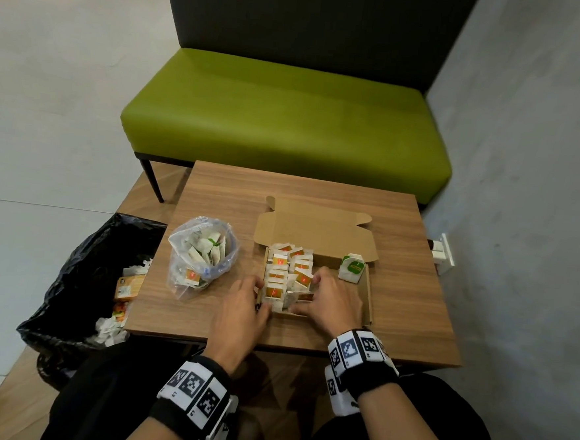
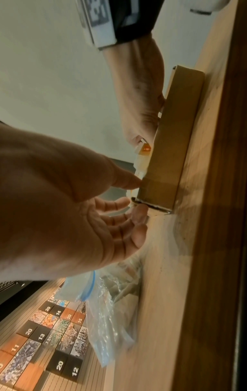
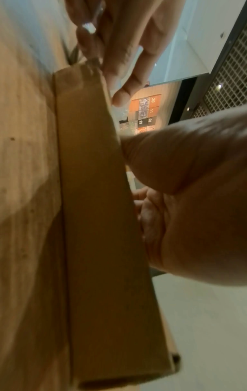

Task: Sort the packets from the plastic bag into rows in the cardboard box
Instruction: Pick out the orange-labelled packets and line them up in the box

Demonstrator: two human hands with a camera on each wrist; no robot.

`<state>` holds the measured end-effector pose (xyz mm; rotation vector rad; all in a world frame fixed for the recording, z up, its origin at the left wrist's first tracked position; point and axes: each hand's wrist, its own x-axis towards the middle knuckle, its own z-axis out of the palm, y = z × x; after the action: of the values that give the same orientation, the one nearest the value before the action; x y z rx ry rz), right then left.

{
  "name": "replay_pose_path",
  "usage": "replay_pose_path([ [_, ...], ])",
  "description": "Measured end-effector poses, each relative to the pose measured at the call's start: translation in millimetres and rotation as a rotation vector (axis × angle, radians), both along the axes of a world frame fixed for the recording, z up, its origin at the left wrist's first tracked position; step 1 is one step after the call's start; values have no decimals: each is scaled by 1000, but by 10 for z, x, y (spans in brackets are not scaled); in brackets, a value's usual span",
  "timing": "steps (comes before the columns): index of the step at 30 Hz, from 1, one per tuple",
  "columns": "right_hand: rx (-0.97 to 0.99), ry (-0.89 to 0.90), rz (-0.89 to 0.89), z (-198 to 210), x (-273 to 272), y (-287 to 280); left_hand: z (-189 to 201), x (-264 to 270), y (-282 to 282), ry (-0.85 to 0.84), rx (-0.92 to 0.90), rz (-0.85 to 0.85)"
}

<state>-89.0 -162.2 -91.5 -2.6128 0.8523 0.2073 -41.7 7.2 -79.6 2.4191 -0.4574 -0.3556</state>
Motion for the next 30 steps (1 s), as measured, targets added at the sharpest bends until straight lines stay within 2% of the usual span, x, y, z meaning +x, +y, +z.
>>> replay_pose_path([
  [3, 94, -32, -50, -36, -30, -46, 4, 1, 5, 2, 2, 3],
  [12, -27, -76, -28, -20, 34, 27, 28, -9, 4, -3, 12, -7],
  [16, 29, -99, -46, -43, -14, -17, 30, -4, 7, 1, 19, -5],
  [20, 99, -207, -103, -27, -131, -112, 26, -6, 9, -7, 24, -8],
  [24, 149, -248, 51, 70, -214, -74, 32, -19, 0, -3, 24, -4],
  [27, 48, -180, 189, 70, -173, 11, 44, -27, -7, -2, 28, -5],
  [30, -44, -172, 190, 40, -96, 67, 52, -34, -2, 7, 30, -5],
])
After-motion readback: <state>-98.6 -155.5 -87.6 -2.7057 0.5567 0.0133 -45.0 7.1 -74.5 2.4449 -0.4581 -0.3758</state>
